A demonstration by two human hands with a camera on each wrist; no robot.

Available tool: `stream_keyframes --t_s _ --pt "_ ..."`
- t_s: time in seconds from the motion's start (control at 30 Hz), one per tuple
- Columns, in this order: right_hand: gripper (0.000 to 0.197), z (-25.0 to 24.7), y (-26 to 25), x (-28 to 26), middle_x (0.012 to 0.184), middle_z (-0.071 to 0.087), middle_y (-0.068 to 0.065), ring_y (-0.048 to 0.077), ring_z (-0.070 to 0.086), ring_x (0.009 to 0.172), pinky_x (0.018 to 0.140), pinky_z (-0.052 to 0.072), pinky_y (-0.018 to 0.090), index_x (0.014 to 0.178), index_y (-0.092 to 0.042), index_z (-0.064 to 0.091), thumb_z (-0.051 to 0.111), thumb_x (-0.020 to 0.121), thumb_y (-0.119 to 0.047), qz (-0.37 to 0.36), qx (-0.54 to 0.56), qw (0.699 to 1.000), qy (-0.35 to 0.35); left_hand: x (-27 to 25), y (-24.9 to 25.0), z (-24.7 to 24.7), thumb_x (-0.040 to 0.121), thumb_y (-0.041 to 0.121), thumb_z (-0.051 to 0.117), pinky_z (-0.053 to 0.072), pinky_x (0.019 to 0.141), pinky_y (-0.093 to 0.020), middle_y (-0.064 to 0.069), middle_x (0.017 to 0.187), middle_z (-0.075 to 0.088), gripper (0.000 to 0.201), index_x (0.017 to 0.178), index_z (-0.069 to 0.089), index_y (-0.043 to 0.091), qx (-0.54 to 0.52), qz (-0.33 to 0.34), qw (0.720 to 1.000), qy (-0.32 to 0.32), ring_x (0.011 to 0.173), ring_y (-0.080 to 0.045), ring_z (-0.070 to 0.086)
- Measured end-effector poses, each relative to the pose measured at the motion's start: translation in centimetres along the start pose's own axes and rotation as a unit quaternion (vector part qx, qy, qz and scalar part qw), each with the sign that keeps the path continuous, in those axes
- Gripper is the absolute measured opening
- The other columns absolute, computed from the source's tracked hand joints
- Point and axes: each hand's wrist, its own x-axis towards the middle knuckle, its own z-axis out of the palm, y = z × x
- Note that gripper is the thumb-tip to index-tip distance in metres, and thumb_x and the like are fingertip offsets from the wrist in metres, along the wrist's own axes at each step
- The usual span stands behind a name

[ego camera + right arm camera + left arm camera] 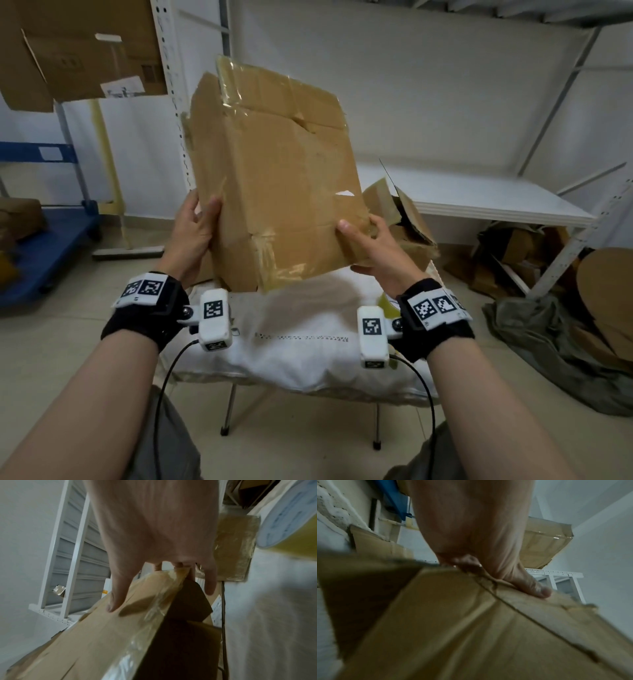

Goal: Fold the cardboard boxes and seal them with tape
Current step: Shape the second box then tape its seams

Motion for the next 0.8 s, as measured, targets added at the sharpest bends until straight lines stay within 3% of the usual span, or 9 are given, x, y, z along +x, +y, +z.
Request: stream_keyframes --t_s 0.1,0.2,0.27,0.3,0.4,0.47,0.53,0.63,0.8 --pt "0.072 0.5 0.1 0.1 0.126 0.054 -0.005 0.015 0.063 0.107 0.081 0.061 0.038 0.134 -0.031 0.038 0.082 0.078 -0.035 -0.015 0.064 0.998 0.01 0.1 0.0 0.3 0.086 0.054 0.056 0.055 0.084 -0.03 0.003 0.123 0.068 0.07 0.148 0.035 0.031 -0.001 0.012 1.0 -0.027 0.111 -0.011 0.067" --pt "0.069 0.6 0.4 0.3 0.122 0.059 -0.003 0.016 0.067 0.102 0.059 0.058 0.023 0.136 -0.028 0.034 0.08 0.084 -0.022 -0.029 0.092 0.994 0.042 0.4 -0.1 0.1 0.094 0.03 0.067 0.052 0.099 -0.04 -0.012 0.13 0.063 0.049 0.134 0.039 0.036 -0.042 0.004 0.999 -0.019 0.117 -0.023 0.065" --pt "0.073 0.5 0.8 0.5 0.124 0.062 0.001 0.018 0.069 0.101 0.064 0.06 0.027 0.14 -0.025 0.033 0.08 0.084 -0.017 -0.026 0.102 0.994 0.036 0.5 -0.3 0.2 0.097 0.028 0.063 0.048 0.104 -0.046 -0.011 0.13 0.063 0.032 0.125 0.047 0.031 -0.048 -0.018 0.998 -0.041 0.118 -0.026 0.064" --pt "0.074 0.4 1.0 0.6 0.126 0.062 0.002 0.02 0.069 0.103 0.071 0.061 0.032 0.142 -0.024 0.034 0.079 0.084 -0.014 -0.02 0.105 0.994 0.025 0.5 -0.4 0.3 0.098 0.039 0.06 0.047 0.104 -0.047 -0.007 0.13 0.063 0.033 0.127 0.047 0.028 -0.043 -0.033 0.997 -0.061 0.118 -0.024 0.063" --pt "0.084 0.7 1.5 0.7 0.128 0.061 0.004 0.025 0.067 0.111 0.089 0.06 0.041 0.148 -0.02 0.034 0.08 0.079 -0.009 -0.003 0.107 0.994 -0.016 0.1 -0.3 0.6 0.075 0.08 0.06 0.05 0.1 -0.042 -0.004 0.141 0.057 0.093 0.144 0.038 0.023 -0.04 -0.076 0.99 -0.116 0.126 -0.021 0.059" --pt "0.097 1.0 1.9 0.8 0.13 0.061 0.008 0.027 0.066 0.115 0.092 0.059 0.041 0.151 -0.019 0.034 0.085 0.068 -0.012 -0.002 0.105 0.994 -0.032 -0.2 -0.5 0.6 0.062 0.08 0.072 0.053 0.098 -0.041 -0.009 0.142 0.056 0.112 0.147 0.036 0.015 -0.087 -0.105 0.983 -0.123 0.127 -0.024 0.058" --pt "0.103 1.3 2.1 0.9 0.131 0.063 0.01 0.026 0.068 0.115 0.097 0.057 0.044 0.151 -0.018 0.035 0.086 0.062 -0.015 -0.007 0.111 0.993 -0.034 -0.5 -0.4 0.8 0.072 0.067 0.074 0.049 0.104 -0.048 -0.015 0.142 0.056 0.101 0.148 0.038 0.012 -0.152 -0.124 0.973 -0.121 0.129 -0.03 0.057" --pt "0.098 1.6 2.2 1.0 0.13 0.066 0.011 0.024 0.069 0.114 0.102 0.053 0.047 0.151 -0.013 0.037 0.085 0.065 -0.014 -0.021 0.14 0.989 -0.03 -0.9 -0.2 1.4 0.094 0.059 0.048 0.045 0.106 -0.054 -0.014 0.133 0.064 0.066 0.142 0.048 0.014 -0.179 -0.128 0.971 -0.098 0.123 -0.031 0.061" --pt "0.063 1.5 1.7 1.2 0.132 0.066 0.011 0.026 0.066 0.119 0.106 0.05 0.05 0.142 -0.014 0.046 0.072 0.084 -0.015 -0.043 0.183 0.981 -0.043 -1.1 0.1 1.6 0.1 0.057 0.038 0.051 0.098 -0.05 -0.012 0.129 0.066 0.057 0.138 0.053 0.017 -0.188 -0.124 0.971 -0.08 0.121 -0.029 0.063"
